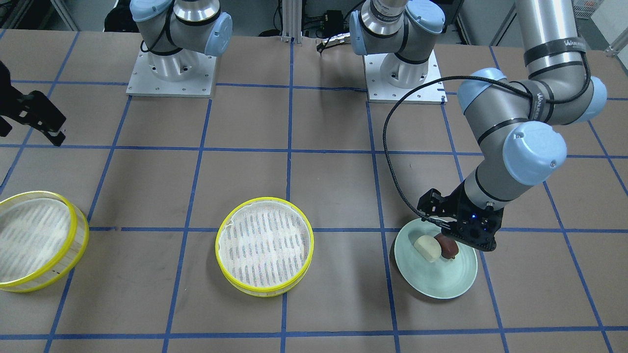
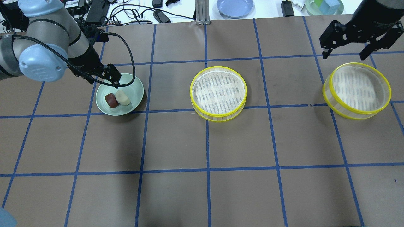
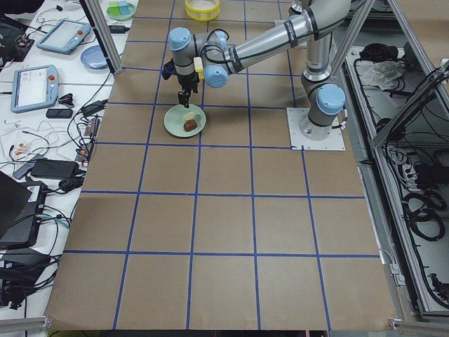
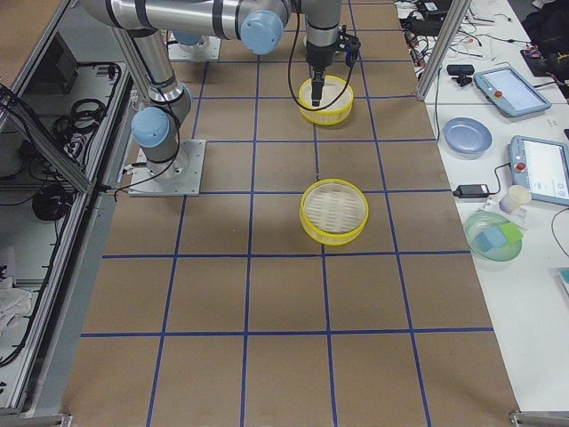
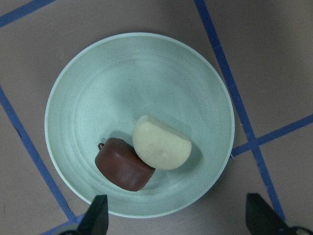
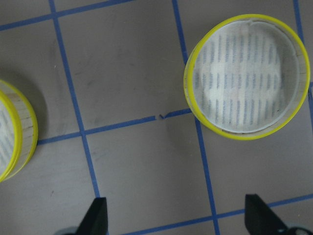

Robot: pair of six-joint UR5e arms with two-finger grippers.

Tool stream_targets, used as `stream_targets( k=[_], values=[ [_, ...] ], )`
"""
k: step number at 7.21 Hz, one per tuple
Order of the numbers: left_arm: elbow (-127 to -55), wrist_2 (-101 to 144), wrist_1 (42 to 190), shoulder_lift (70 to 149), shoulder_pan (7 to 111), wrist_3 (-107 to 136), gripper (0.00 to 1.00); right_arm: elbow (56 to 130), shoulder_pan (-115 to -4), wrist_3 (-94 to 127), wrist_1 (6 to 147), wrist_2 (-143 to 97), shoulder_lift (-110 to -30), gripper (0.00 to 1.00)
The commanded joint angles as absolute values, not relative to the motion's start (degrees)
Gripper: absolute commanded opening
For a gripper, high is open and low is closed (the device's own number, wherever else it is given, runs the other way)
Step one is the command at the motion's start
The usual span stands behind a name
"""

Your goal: Stack buns with steamer

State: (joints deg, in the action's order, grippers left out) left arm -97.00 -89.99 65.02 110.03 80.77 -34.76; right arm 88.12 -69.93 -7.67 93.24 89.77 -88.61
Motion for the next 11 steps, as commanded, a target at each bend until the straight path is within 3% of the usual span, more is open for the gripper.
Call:
stream_targets(
  k=[1,3,5,6,7,8,11],
  values=[
    [-97.03,-89.91,60.83,115.73,80.77,-43.81,1.0,88.15,-64.45,-9.74,98.08,90.0,-86.14,1.0],
    [-97.03,-89.56,60.73,118.64,80.77,-45.88,1.0,88.07,-57.61,-19.13,103.31,89.74,-78.61,1.0],
    [-96.94,-87.98,60.38,120.14,80.77,-46.49,0.9,88.07,-52.59,-27.65,108.6,90.27,-71.49,1.0],
    [-96.94,-88.33,60.47,120.49,80.77,-46.49,0.73,88.15,-51.51,-32.99,113.51,90.26,-68.24,1.0],
    [-96.86,-88.42,60.56,120.5,80.77,-46.49,0.22,88.15,-50.89,-36.0,114.42,90.18,-66.03,1.0],
    [-96.68,-88.42,60.47,120.5,80.77,-46.49,0.0,88.15,-50.89,-37.34,115.04,90.09,-64.79,1.0],
    [-95.45,-87.8,59.08,117.43,80.86,-41.59,0.0,88.15,-49.05,-39.72,115.22,89.65,-62.4,1.0]
  ],
)
